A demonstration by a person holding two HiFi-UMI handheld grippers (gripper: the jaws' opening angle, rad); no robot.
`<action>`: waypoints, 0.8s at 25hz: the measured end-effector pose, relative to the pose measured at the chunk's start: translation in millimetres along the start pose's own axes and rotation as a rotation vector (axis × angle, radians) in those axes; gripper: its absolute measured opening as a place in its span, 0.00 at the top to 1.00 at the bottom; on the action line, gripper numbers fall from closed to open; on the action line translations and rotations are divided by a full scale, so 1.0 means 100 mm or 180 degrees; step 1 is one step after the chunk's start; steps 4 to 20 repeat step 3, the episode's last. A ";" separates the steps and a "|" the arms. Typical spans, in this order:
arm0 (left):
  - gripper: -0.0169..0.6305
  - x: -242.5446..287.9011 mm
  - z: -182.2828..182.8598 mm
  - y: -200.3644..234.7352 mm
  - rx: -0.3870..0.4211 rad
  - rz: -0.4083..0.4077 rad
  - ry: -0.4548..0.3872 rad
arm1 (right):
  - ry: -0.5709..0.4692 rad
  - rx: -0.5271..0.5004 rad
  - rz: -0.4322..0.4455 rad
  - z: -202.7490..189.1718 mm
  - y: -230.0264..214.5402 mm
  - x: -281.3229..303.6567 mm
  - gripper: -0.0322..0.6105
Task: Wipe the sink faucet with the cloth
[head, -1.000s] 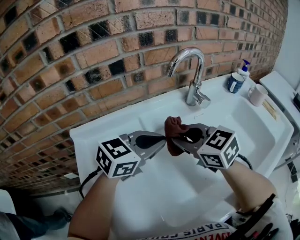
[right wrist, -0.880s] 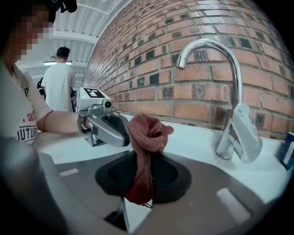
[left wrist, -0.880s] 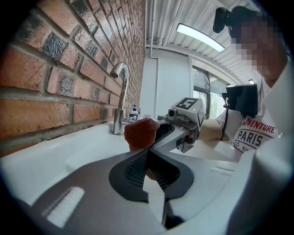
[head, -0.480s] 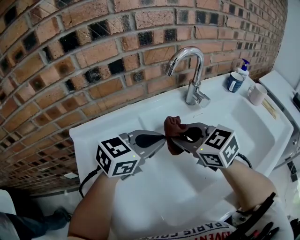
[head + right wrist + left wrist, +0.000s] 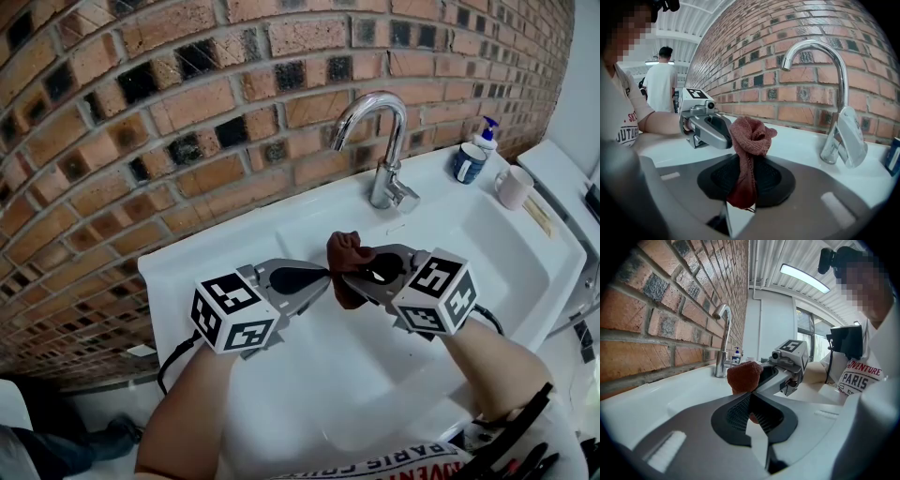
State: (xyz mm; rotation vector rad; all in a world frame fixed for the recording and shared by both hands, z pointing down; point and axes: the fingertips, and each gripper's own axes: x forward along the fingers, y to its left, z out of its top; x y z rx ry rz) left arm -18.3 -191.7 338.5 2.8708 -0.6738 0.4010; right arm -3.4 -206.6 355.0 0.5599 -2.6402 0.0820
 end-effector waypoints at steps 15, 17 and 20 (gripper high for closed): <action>0.97 0.00 0.00 0.00 0.0000 0.0000 0.0000 | -0.0004 -0.0007 0.0004 0.00 0.00 0.00 0.82; 0.97 0.00 0.00 0.00 0.0000 0.0000 0.0000 | -0.0004 -0.0007 0.0004 0.00 0.00 0.00 0.82; 0.97 0.00 0.00 0.00 0.0000 0.0000 0.0000 | -0.0004 -0.0007 0.0004 0.00 0.00 0.00 0.82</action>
